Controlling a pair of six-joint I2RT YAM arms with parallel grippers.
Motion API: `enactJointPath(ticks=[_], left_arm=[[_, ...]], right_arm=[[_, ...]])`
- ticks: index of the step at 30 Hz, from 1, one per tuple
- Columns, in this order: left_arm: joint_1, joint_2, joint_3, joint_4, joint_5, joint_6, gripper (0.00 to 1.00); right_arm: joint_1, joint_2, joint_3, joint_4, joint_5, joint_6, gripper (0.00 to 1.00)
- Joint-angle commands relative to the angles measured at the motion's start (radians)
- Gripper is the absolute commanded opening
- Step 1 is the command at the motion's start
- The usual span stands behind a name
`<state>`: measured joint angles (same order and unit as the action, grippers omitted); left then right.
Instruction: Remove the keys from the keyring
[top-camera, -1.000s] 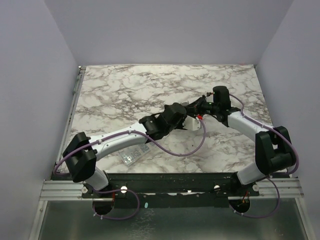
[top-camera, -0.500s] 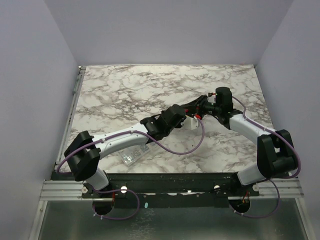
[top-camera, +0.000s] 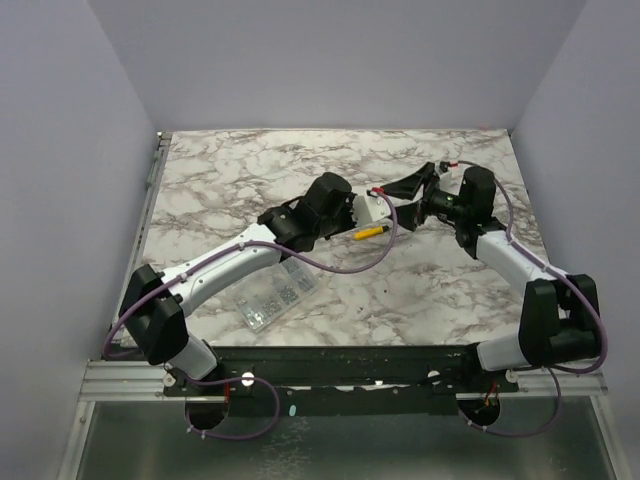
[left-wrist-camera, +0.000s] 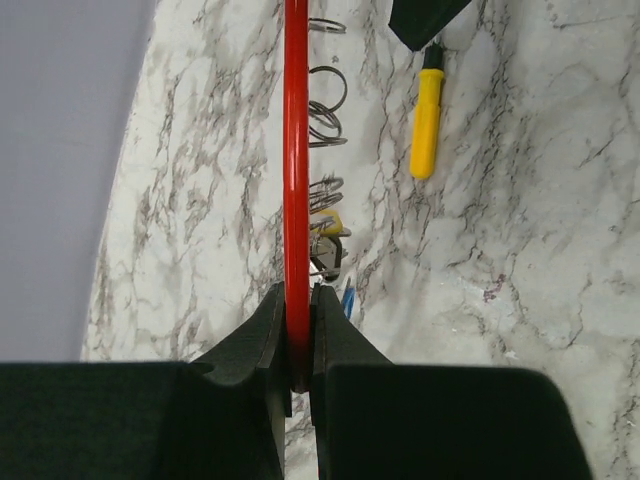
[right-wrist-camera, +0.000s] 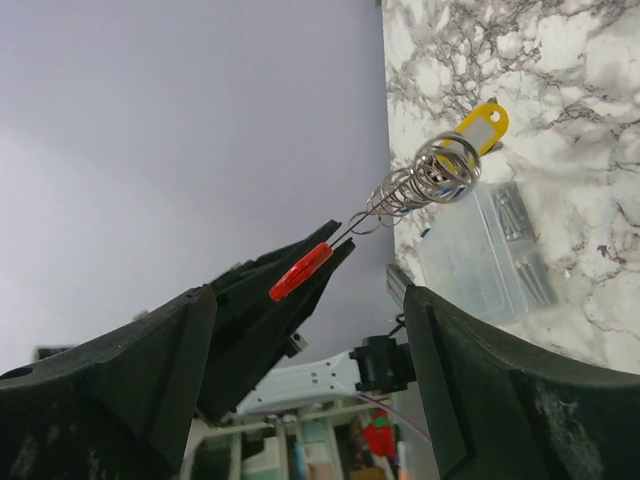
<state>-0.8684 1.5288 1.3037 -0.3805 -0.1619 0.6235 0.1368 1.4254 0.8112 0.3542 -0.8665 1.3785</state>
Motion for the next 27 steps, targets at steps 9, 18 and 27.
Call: enactJointPath(ticks=[9, 18, 27], left_arm=[[0.169, -0.087, 0.161, -0.138, 0.425, -0.216, 0.00], [0.212, -0.099, 0.219, -0.233, 0.637, -0.233, 0.00], [0.232, -0.098, 0.289, -0.316, 0.848, -0.235, 0.00]], right_arm=[[-0.011, -0.121, 0.291, -0.365, -0.057, -0.788, 0.99], [-0.017, -0.182, 0.386, -0.553, -0.129, -1.190, 1.00], [-0.054, -0.220, 0.346, -0.596, -0.536, -1.472, 0.96]])
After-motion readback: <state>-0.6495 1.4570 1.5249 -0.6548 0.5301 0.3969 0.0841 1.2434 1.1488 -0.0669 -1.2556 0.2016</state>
